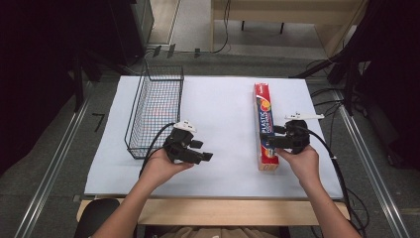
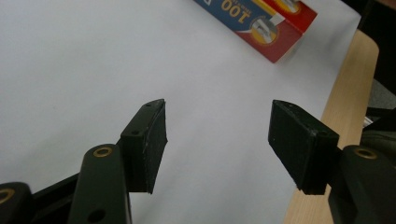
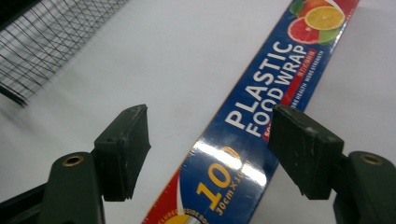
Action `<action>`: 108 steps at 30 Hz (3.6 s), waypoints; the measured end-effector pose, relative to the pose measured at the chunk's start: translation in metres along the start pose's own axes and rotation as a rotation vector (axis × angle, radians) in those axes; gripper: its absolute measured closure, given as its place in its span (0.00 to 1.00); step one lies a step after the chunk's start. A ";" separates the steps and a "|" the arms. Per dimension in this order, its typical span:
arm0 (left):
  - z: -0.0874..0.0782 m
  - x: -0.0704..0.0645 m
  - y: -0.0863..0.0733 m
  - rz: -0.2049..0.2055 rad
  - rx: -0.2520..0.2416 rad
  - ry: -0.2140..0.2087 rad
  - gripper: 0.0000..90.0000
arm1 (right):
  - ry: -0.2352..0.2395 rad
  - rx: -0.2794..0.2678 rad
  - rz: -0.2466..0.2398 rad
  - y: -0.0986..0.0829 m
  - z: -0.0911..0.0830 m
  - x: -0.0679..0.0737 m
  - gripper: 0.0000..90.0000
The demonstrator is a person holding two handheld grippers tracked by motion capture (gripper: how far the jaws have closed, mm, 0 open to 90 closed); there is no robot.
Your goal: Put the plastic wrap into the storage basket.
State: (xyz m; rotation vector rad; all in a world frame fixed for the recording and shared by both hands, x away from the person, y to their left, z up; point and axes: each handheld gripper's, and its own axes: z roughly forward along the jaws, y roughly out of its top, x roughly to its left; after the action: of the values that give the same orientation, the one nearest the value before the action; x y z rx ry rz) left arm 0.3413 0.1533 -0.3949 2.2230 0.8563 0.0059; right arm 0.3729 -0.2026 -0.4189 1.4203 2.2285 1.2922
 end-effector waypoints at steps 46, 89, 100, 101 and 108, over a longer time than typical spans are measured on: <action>0.001 -0.007 -0.006 0.070 0.002 0.020 0.41 | -0.079 0.092 0.000 -0.001 0.007 -0.004 0.33; 0.002 -0.004 -0.006 0.061 0.023 -0.006 0.41 | -0.249 0.245 0.057 0.041 0.069 -0.016 0.17; 0.001 -0.002 -0.007 0.058 0.022 -0.004 0.41 | -0.292 0.315 0.071 0.039 0.092 -0.023 0.20; 0.001 -0.002 -0.007 0.058 0.021 -0.003 0.41 | -0.283 0.318 0.069 0.039 0.092 -0.022 0.21; 0.001 -0.003 -0.007 0.062 0.026 -0.005 0.41 | -0.293 0.335 0.058 0.029 0.086 -0.015 0.22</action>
State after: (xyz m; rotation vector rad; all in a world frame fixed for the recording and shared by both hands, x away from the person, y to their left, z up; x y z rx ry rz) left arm 0.3353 0.1539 -0.3995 2.2728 0.7882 0.0188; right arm 0.4481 -0.1613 -0.4526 1.6708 2.2839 0.6863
